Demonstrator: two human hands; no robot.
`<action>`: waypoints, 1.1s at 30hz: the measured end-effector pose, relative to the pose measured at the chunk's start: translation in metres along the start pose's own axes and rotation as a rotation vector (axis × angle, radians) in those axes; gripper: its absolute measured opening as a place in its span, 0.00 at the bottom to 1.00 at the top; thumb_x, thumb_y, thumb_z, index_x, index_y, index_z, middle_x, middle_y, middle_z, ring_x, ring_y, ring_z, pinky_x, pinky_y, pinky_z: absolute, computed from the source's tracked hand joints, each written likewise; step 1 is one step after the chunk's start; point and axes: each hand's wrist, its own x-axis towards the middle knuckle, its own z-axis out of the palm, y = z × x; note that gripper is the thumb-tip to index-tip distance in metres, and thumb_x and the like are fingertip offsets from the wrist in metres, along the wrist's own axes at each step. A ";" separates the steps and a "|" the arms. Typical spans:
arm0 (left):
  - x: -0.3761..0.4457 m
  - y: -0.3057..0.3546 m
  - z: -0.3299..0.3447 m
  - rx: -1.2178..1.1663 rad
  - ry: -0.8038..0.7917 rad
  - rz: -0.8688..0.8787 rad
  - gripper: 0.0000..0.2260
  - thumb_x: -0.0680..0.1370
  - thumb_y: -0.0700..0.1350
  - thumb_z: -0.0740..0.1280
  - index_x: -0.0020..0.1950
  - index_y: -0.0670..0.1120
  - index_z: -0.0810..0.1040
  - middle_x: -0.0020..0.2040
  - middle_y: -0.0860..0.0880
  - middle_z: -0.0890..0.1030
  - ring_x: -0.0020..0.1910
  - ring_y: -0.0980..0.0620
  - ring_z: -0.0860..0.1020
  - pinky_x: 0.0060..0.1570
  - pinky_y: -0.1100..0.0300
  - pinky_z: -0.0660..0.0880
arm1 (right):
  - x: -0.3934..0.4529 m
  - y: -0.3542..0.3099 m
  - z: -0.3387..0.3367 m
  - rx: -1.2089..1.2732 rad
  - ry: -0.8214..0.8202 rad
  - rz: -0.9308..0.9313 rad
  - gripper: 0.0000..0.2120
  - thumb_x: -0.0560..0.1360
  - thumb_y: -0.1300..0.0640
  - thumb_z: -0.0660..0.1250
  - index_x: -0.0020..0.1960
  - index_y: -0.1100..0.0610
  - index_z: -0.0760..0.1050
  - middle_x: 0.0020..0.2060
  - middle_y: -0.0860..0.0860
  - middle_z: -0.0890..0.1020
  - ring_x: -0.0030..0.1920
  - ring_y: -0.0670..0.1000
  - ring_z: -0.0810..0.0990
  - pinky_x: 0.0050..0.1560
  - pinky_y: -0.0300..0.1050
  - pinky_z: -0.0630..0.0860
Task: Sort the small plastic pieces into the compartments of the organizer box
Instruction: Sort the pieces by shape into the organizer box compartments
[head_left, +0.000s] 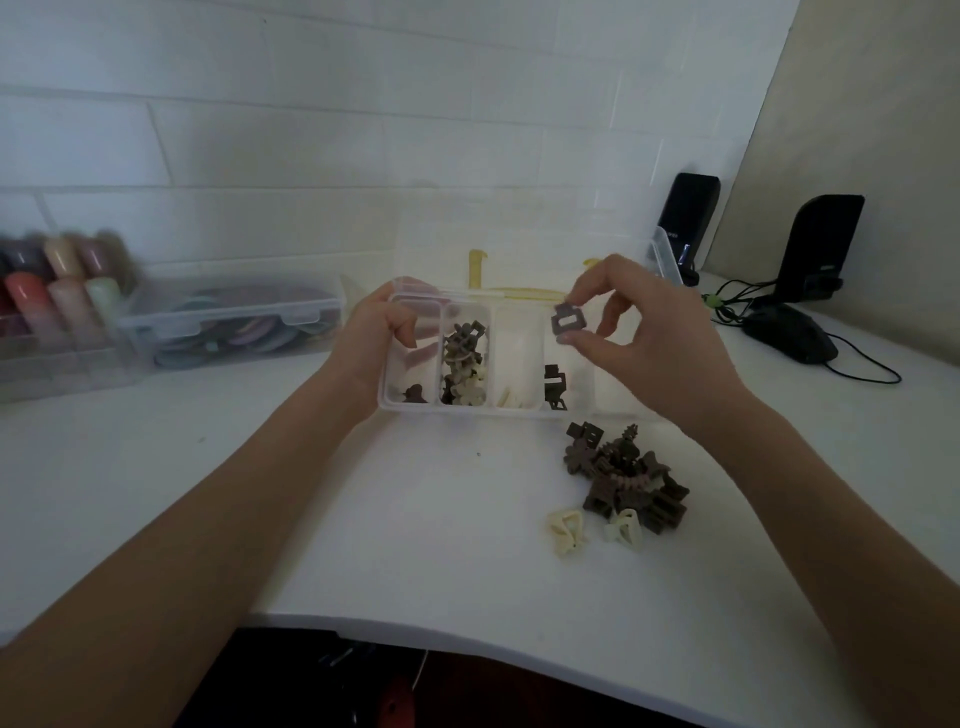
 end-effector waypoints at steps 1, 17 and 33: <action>0.000 0.000 0.001 -0.007 0.007 -0.001 0.20 0.52 0.34 0.54 0.40 0.45 0.72 0.31 0.52 0.81 0.31 0.56 0.81 0.35 0.61 0.74 | -0.001 0.000 0.000 -0.102 0.059 -0.018 0.09 0.70 0.54 0.72 0.45 0.48 0.72 0.43 0.40 0.79 0.38 0.45 0.75 0.38 0.41 0.73; 0.001 -0.002 -0.002 0.026 0.005 -0.004 0.19 0.54 0.34 0.53 0.41 0.46 0.72 0.34 0.52 0.83 0.34 0.55 0.81 0.37 0.61 0.75 | -0.003 0.007 0.012 -0.599 0.019 -0.285 0.04 0.70 0.55 0.69 0.41 0.51 0.84 0.38 0.49 0.78 0.41 0.54 0.73 0.43 0.48 0.60; 0.001 -0.002 0.000 0.021 0.030 -0.008 0.20 0.53 0.34 0.54 0.41 0.46 0.73 0.37 0.49 0.82 0.34 0.54 0.81 0.36 0.60 0.75 | -0.004 0.001 0.015 -0.512 -0.065 -0.183 0.11 0.71 0.55 0.62 0.44 0.50 0.83 0.37 0.49 0.76 0.40 0.53 0.74 0.43 0.48 0.63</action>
